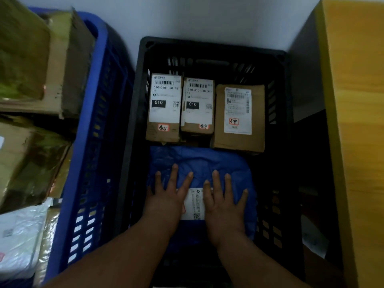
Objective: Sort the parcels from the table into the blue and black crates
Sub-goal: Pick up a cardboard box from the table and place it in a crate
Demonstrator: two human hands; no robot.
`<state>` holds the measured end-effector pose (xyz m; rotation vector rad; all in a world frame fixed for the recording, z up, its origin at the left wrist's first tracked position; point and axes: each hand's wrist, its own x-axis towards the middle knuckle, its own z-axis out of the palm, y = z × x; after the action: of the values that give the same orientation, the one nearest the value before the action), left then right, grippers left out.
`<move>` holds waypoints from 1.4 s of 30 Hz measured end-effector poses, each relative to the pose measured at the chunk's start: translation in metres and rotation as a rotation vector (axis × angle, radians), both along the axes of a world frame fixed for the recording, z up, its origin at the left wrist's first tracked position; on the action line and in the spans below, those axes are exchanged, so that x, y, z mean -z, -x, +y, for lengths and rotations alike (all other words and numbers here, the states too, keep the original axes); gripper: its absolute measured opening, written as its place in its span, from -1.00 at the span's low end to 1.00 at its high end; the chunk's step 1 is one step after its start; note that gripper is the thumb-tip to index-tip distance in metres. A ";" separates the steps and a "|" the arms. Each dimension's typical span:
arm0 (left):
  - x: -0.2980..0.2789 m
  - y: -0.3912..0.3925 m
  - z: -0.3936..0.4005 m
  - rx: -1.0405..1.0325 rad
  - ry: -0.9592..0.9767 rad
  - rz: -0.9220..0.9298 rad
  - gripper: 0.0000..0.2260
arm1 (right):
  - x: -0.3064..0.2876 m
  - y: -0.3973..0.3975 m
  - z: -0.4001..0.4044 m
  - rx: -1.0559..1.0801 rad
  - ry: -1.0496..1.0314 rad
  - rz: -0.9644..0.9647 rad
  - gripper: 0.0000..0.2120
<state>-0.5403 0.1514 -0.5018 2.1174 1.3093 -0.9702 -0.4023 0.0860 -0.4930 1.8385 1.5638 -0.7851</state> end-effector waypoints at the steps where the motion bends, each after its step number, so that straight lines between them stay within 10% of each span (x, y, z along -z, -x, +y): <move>1: -0.009 0.001 0.001 0.008 0.007 0.008 0.08 | -0.005 -0.002 0.001 -0.010 0.002 0.001 0.17; 5: -0.045 0.001 0.002 -0.001 0.083 0.045 0.22 | -0.031 -0.011 0.011 -0.038 -0.002 0.118 0.22; 12: -0.086 -0.021 0.037 -0.178 -0.255 -0.350 -0.24 | -0.066 -0.027 0.053 0.278 -0.407 0.259 -0.37; 31: -0.084 -0.028 0.080 -0.284 -0.094 -0.251 -0.24 | -0.060 -0.038 0.082 0.376 -0.303 0.163 -0.38; 42: -0.217 0.055 0.054 -0.252 -0.726 -0.607 -0.64 | -0.155 0.048 0.086 0.195 -0.445 0.347 -0.51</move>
<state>-0.5955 0.2050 -0.2848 2.3592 1.6650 0.3144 -0.4508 0.1720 -0.3380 2.2952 1.9173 -0.9404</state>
